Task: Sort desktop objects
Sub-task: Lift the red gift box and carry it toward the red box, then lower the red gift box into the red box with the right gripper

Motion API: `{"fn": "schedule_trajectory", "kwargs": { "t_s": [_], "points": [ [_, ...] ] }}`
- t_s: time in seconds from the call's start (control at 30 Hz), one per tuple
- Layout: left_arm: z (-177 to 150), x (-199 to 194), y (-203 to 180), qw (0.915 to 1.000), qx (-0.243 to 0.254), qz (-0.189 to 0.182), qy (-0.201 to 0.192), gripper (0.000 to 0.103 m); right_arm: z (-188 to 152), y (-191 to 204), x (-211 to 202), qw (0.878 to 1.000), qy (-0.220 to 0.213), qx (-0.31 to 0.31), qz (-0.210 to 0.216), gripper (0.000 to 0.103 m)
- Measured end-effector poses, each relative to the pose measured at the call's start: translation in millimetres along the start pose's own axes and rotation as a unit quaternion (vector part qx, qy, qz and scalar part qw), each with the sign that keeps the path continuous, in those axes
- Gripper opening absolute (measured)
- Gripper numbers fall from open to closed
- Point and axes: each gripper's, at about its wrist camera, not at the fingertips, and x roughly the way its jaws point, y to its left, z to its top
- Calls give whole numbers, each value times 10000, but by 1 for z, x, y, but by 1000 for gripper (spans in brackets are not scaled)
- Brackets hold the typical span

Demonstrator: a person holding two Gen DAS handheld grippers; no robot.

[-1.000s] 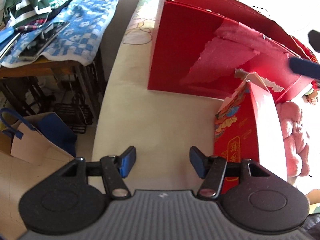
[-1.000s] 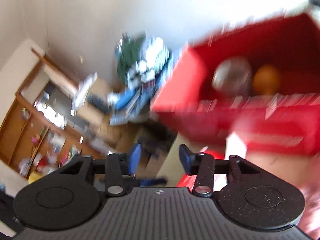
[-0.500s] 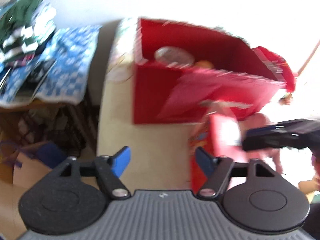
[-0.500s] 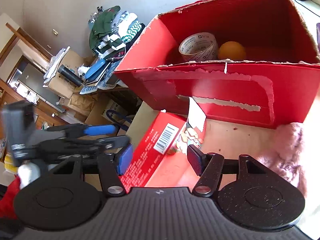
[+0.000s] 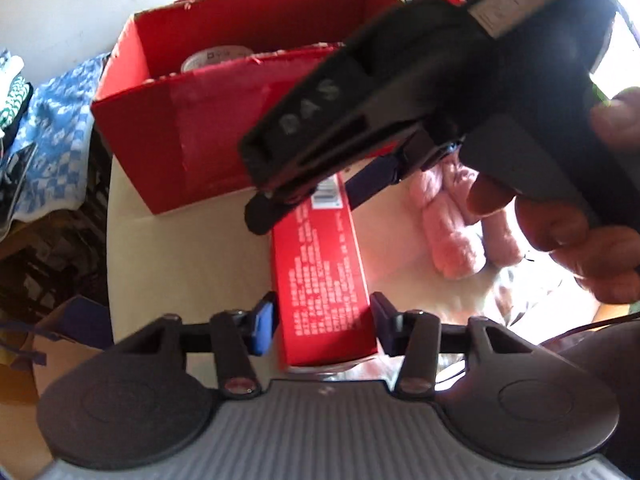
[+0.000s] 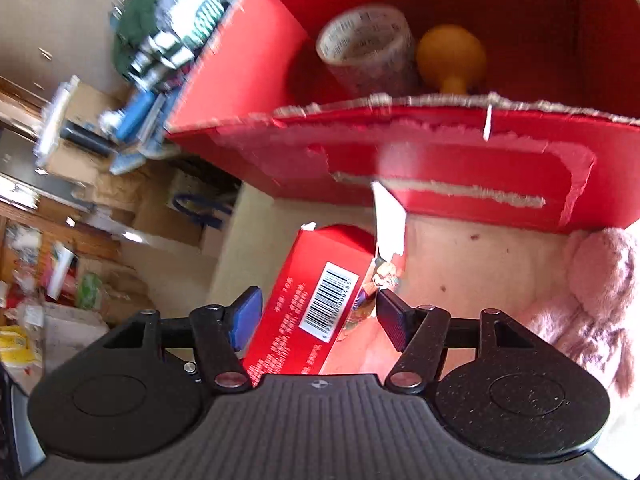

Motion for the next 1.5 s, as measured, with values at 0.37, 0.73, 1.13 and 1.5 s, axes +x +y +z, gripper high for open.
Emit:
{"fn": "schedule_trajectory", "kwargs": {
  "t_s": [0.37, 0.73, 1.13, 1.5],
  "points": [
    [-2, 1, -25, 10000, 12, 44, 11, 46, -26, 1, -10, 9990, 224, -165, -339, 75],
    [-2, 1, -54, 9998, -38, 194, -67, 47, -44, -14, -29, 9997, 137, -183, -59, 64],
    [29, -75, -80, 9940, -24, 352, -1035, 51, -47, 14, -100, 9885, -962, -1157, 118, 62],
    [132, -91, -54, 9800, 247, 181, -1966, 50, 25, 45, -152, 9512, -2397, -1893, -447, 62]
  ]
}}
